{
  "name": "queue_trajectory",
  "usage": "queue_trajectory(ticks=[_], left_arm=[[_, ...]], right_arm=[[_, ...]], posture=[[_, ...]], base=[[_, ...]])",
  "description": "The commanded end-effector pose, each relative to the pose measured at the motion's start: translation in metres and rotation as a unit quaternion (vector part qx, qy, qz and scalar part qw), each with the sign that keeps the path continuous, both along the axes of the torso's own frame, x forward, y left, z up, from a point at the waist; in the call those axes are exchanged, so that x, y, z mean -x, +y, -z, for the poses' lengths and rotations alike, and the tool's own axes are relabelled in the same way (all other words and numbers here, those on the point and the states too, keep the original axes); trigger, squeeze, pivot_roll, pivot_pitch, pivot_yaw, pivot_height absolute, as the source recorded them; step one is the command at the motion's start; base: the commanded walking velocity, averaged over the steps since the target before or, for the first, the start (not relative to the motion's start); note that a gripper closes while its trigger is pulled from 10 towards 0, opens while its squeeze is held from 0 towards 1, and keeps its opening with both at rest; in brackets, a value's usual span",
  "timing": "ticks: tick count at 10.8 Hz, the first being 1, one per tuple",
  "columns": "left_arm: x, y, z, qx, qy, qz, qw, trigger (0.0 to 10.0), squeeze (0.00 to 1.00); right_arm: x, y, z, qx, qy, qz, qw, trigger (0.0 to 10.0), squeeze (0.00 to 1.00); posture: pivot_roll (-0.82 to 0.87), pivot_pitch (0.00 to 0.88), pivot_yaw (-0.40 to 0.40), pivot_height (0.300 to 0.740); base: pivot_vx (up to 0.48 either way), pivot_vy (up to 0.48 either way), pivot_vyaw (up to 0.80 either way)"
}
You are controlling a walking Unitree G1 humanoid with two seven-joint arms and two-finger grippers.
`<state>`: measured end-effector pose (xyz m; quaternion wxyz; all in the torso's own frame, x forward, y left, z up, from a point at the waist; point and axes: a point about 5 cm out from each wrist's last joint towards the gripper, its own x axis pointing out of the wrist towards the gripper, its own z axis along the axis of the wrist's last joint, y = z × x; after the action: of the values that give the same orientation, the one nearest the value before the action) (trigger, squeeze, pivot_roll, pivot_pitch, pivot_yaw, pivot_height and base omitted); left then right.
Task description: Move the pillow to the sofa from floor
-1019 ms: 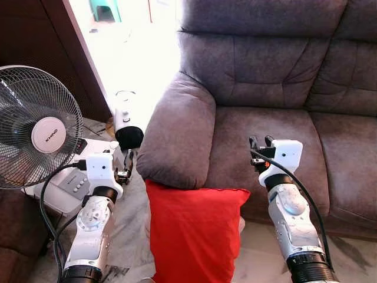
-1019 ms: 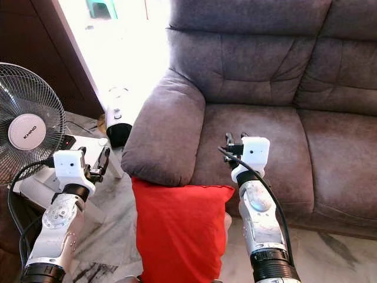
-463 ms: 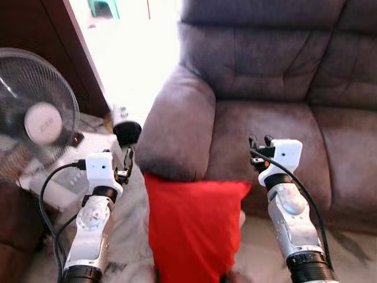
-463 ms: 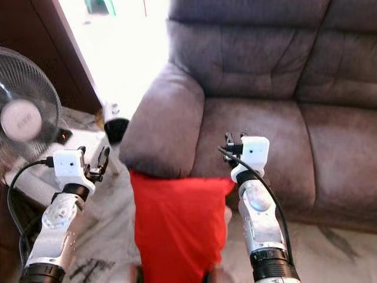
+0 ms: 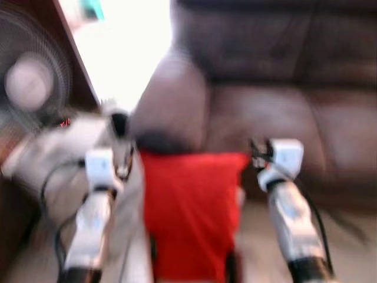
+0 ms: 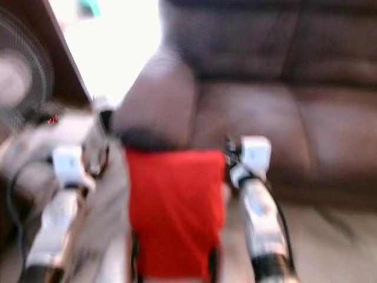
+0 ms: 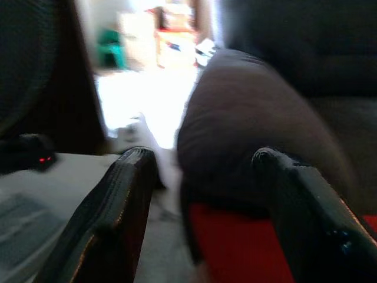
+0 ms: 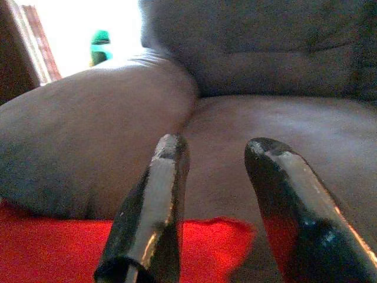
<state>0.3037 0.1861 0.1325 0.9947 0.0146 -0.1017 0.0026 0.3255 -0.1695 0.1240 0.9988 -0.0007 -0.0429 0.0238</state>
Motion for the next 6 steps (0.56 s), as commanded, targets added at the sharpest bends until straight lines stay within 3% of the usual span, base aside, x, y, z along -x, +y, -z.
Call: queue_trajectory(ticks=[1,6], left_arm=[[0.0041,0.0024,0.0105,-0.006,0.022,-0.005,1.000,10.0,0.00],[0.0037,0.0029,0.0106,-0.006,0.024,-0.006,1.000,10.0,0.00]], right_arm=[[0.0033,0.0024,0.0086,-0.003,0.018,-0.001,1.000,10.0,0.00],[0.0034,0.0018,0.0104,-0.001,0.022,0.001,1.000,10.0,0.00]], posture=[[0.09,0.169,0.020,0.589],[0.09,0.172,0.019,0.589]], base=[[0.000,0.000,0.00],[0.000,0.000,0.00]])
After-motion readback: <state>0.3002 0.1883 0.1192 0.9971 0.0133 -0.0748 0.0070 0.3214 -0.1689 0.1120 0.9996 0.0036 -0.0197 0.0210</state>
